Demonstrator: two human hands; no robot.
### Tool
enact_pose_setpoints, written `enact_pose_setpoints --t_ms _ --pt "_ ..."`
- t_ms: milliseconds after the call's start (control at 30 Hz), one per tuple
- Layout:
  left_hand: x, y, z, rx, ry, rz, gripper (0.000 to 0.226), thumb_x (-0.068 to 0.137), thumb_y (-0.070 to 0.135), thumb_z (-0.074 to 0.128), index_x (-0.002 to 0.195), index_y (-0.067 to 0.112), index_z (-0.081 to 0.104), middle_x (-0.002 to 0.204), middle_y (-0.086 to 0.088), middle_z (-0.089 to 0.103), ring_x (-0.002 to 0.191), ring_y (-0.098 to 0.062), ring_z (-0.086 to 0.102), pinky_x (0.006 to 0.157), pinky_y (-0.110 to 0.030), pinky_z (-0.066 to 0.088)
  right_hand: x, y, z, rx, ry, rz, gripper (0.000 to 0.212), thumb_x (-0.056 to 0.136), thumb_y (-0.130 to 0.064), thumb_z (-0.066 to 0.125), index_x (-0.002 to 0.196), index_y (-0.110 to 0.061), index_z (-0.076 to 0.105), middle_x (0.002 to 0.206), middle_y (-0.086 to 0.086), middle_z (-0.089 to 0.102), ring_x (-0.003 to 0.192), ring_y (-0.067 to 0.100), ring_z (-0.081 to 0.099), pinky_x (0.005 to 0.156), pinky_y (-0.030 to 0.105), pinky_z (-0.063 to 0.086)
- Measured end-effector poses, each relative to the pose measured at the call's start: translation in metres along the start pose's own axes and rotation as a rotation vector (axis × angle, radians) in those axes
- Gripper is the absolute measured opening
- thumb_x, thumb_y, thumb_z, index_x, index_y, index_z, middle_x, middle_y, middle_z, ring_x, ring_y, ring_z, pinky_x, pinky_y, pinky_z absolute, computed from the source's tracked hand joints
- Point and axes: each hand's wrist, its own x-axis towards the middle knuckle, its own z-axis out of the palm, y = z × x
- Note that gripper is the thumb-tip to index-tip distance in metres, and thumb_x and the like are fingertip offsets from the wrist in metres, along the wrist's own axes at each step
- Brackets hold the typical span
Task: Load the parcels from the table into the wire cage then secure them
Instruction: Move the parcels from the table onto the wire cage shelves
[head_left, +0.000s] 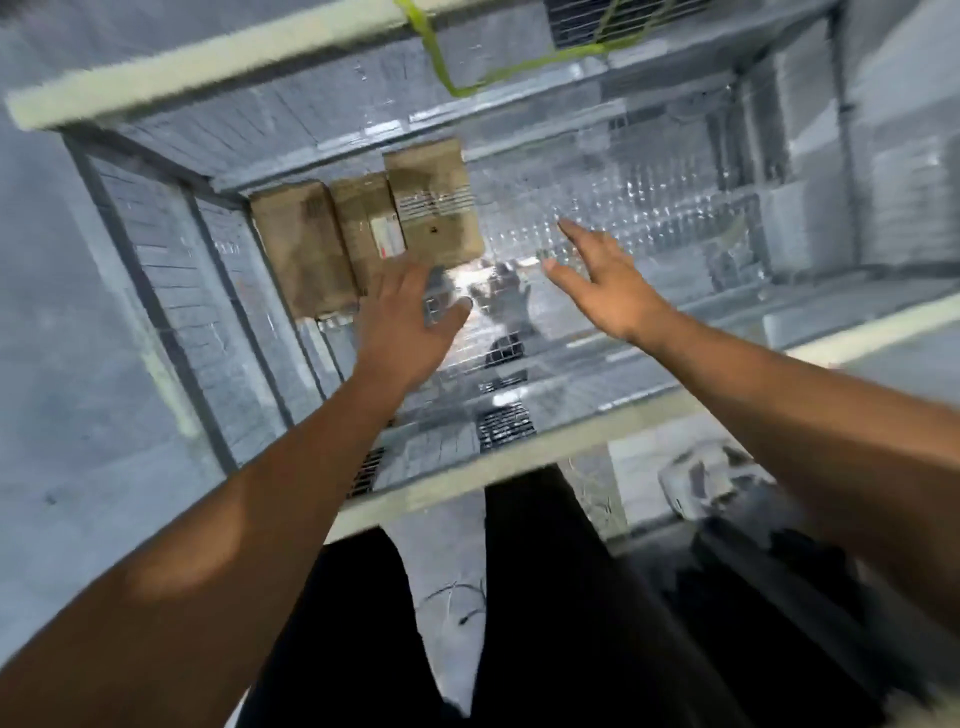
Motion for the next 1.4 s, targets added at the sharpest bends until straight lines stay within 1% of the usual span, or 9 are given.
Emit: enact_pose_setpoints --t_ms 133,267,467,733,867,967,1133,1267,1400 --pt "-0.054 0.028 -0.026 -0.04 -0.055 0.154 0.075 0.1 0.057 0.057 0.161 0.024 0.031 0.169 -0.01 0.027 0.156 -0.033 0.022 0.126 -0.052 0.018 -0.096 -0.028 -0.01 0.006 0.2 0.025 0.08 0.091 -0.074 0.044 0.161 -0.039 0.024 0.17 0.01 0.023 0.157 0.028 0.018 0.127 0.046 0.018" --pt "-0.111 0.047 -0.051 -0.011 -0.035 0.388 0.069 0.098 0.05 0.063 0.152 0.011 0.049 0.16 -0.017 0.042 0.148 -0.037 0.036 0.124 -0.047 0.025 -0.198 -0.052 0.019 0.157 0.503 0.079 0.066 0.103 -0.052 0.054 0.16 -0.027 0.033 0.167 0.008 0.031 0.155 0.025 0.025 0.127 0.045 0.02" --pt "-0.207 0.058 -0.062 0.049 -0.248 0.463 0.068 0.099 0.056 0.057 0.156 0.021 0.043 0.167 -0.006 0.033 0.157 -0.028 0.018 0.128 -0.044 0.014 -0.369 -0.06 0.104 0.513 0.863 0.269 0.06 0.105 -0.05 0.05 0.16 -0.032 0.033 0.165 -0.002 0.033 0.154 0.017 0.026 0.126 0.05 0.024" --pt "-0.342 0.096 0.011 0.168 -0.566 0.798 0.068 0.098 0.054 0.061 0.154 0.017 0.045 0.161 -0.006 0.042 0.153 -0.028 0.028 0.126 -0.044 0.023 -0.555 -0.01 0.2 0.555 1.24 0.583 0.065 0.102 -0.045 0.059 0.157 -0.016 0.039 0.159 0.011 0.042 0.148 0.03 0.035 0.123 0.045 0.026" --pt "-0.427 0.11 0.065 0.234 -0.747 0.963 0.069 0.098 0.058 0.058 0.154 0.02 0.044 0.161 -0.002 0.041 0.153 -0.021 0.028 0.126 -0.038 0.023 -0.644 -0.004 0.262 0.688 1.453 0.697 0.068 0.099 -0.055 0.054 0.158 -0.026 0.037 0.163 0.004 0.037 0.152 0.025 0.03 0.126 0.044 0.023" --pt "-0.499 0.105 0.103 0.299 -0.86 1.065 0.072 0.097 0.063 0.055 0.155 0.023 0.042 0.162 0.0 0.04 0.151 -0.019 0.031 0.118 -0.03 0.024 -0.707 -0.01 0.31 0.746 1.615 0.819 0.071 0.093 -0.06 0.05 0.156 -0.029 0.04 0.164 0.002 0.037 0.154 0.02 0.025 0.123 0.032 0.02" --pt "-0.606 0.084 0.144 0.257 -1.001 1.099 0.068 0.098 0.062 0.054 0.155 0.027 0.041 0.16 0.003 0.04 0.147 -0.016 0.036 0.11 -0.026 0.027 -0.785 -0.01 0.388 0.841 1.809 0.941 0.063 0.098 -0.052 0.057 0.154 -0.029 0.043 0.159 -0.002 0.037 0.148 0.013 0.029 0.119 0.033 0.027" --pt "-0.662 0.082 0.168 0.176 -1.036 0.995 0.068 0.099 0.063 0.053 0.156 0.03 0.036 0.161 0.004 0.038 0.144 -0.016 0.039 0.105 -0.028 0.031 -0.821 0.009 0.423 0.992 1.881 0.944 0.059 0.101 -0.048 0.058 0.156 -0.035 0.039 0.162 -0.004 0.031 0.149 0.013 0.028 0.119 0.038 0.028" --pt "-0.686 0.111 0.197 0.138 -1.044 0.903 0.071 0.096 0.067 0.053 0.156 0.032 0.035 0.161 0.003 0.038 0.143 -0.018 0.041 0.106 -0.034 0.037 -0.838 0.035 0.421 0.993 1.929 0.927 0.062 0.098 -0.051 0.057 0.155 -0.036 0.038 0.147 -0.018 0.035 0.134 -0.002 0.031 0.111 0.029 0.027"
